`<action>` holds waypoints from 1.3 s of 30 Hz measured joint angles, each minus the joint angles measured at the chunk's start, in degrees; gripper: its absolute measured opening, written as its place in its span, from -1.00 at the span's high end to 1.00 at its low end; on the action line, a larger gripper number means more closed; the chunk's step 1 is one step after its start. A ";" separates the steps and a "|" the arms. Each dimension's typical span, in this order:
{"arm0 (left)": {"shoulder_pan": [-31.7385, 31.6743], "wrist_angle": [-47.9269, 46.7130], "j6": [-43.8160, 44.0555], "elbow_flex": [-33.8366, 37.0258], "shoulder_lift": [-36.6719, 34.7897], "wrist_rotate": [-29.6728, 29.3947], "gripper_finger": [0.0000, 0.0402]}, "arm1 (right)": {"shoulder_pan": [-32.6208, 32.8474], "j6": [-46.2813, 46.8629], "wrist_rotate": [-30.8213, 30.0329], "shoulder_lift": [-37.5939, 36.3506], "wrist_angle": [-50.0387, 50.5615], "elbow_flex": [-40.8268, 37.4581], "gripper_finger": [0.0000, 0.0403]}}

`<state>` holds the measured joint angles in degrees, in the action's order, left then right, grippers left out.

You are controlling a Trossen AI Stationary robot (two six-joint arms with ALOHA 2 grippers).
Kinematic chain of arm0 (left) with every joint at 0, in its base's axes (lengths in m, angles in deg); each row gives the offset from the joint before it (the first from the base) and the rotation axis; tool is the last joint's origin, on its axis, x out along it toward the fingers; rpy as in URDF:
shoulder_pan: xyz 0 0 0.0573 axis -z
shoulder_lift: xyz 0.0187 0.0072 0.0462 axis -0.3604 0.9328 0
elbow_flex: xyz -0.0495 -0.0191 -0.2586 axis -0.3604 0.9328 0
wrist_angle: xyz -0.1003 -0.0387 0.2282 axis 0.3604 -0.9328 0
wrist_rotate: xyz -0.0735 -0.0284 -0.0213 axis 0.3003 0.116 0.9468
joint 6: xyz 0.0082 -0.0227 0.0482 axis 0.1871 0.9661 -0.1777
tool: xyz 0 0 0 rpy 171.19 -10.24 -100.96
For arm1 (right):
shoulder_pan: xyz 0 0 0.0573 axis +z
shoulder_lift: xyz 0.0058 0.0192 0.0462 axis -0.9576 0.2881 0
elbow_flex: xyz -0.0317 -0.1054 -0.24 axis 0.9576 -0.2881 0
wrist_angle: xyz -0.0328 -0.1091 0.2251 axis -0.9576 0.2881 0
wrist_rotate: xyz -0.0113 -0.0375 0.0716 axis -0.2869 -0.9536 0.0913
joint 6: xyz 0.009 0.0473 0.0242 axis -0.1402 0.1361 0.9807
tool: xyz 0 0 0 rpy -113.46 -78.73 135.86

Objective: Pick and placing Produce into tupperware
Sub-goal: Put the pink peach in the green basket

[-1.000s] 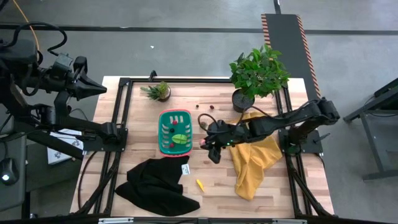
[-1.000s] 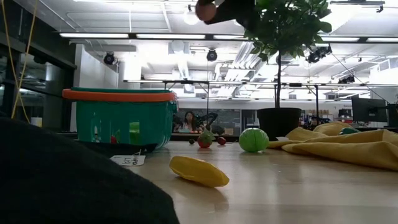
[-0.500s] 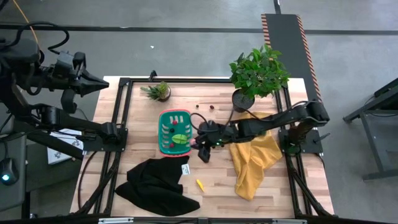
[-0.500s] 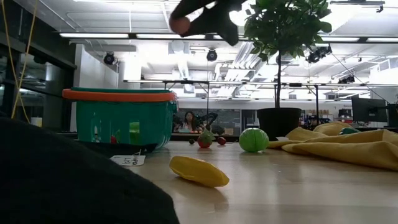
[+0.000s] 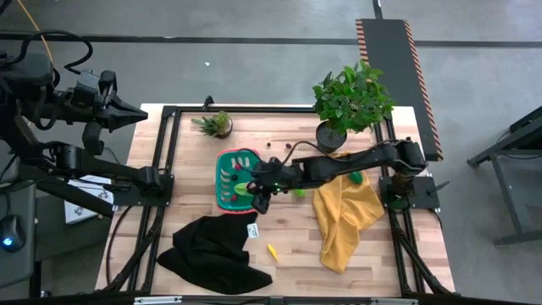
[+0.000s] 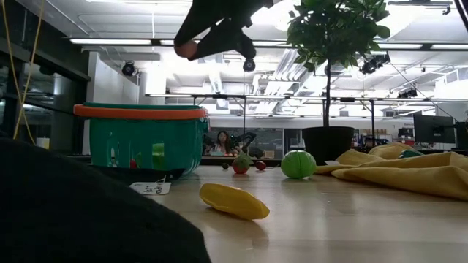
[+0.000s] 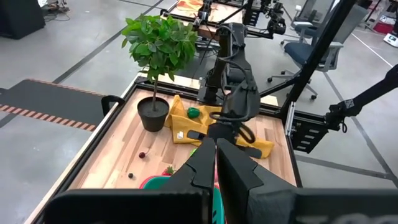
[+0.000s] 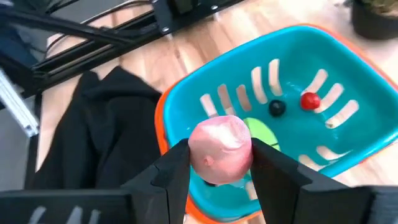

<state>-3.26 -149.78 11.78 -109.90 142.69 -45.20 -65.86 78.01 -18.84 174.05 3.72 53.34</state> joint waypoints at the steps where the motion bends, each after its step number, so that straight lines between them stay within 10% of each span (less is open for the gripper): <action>1: 0.02 0.00 -0.03 0.00 0.00 0.00 0.97 | -0.22 0.23 -0.21 0.19 -0.07 0.07 0.31; 39: 0.01 0.00 -1.50 0.00 0.00 -0.39 0.97 | -2.70 0.19 4.70 9.28 -10.20 -0.06 0.31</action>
<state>-3.25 -149.78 10.28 -109.90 142.69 -45.60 -68.56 78.20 -14.14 183.33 -6.48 53.28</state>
